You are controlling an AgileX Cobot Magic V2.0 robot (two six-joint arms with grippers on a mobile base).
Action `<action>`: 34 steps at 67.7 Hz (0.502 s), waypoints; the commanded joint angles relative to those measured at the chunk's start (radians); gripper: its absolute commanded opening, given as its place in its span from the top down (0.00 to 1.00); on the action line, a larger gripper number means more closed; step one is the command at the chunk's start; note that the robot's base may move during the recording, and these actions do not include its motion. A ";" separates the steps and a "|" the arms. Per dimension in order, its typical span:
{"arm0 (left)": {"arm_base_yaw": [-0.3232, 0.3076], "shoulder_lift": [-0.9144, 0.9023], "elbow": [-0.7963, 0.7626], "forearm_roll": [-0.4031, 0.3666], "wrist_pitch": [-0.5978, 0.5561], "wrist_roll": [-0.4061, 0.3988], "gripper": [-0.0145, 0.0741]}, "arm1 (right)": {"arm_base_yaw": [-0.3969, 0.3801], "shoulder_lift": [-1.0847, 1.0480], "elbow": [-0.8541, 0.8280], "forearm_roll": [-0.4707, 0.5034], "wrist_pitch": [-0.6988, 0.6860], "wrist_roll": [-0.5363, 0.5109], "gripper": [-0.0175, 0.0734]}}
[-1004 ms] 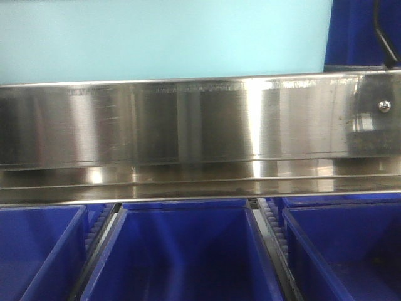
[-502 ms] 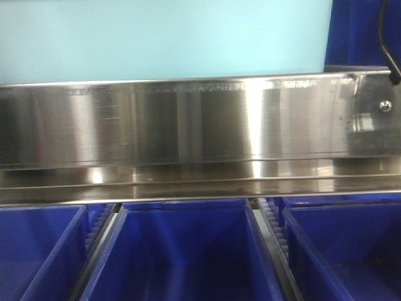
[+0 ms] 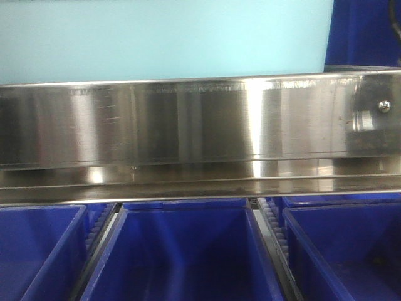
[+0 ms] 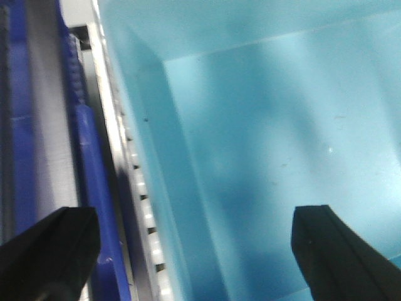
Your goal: Move two blue bins to right shelf middle
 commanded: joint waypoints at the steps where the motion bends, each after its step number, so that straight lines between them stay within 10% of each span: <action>1: 0.006 -0.024 0.018 0.011 -0.009 -0.013 0.25 | -0.001 -0.016 0.008 -0.022 -0.018 -0.006 0.20; 34: 0.043 -0.039 0.439 -0.151 -0.238 0.009 0.25 | -0.001 -0.016 0.319 -0.019 -0.046 0.012 0.20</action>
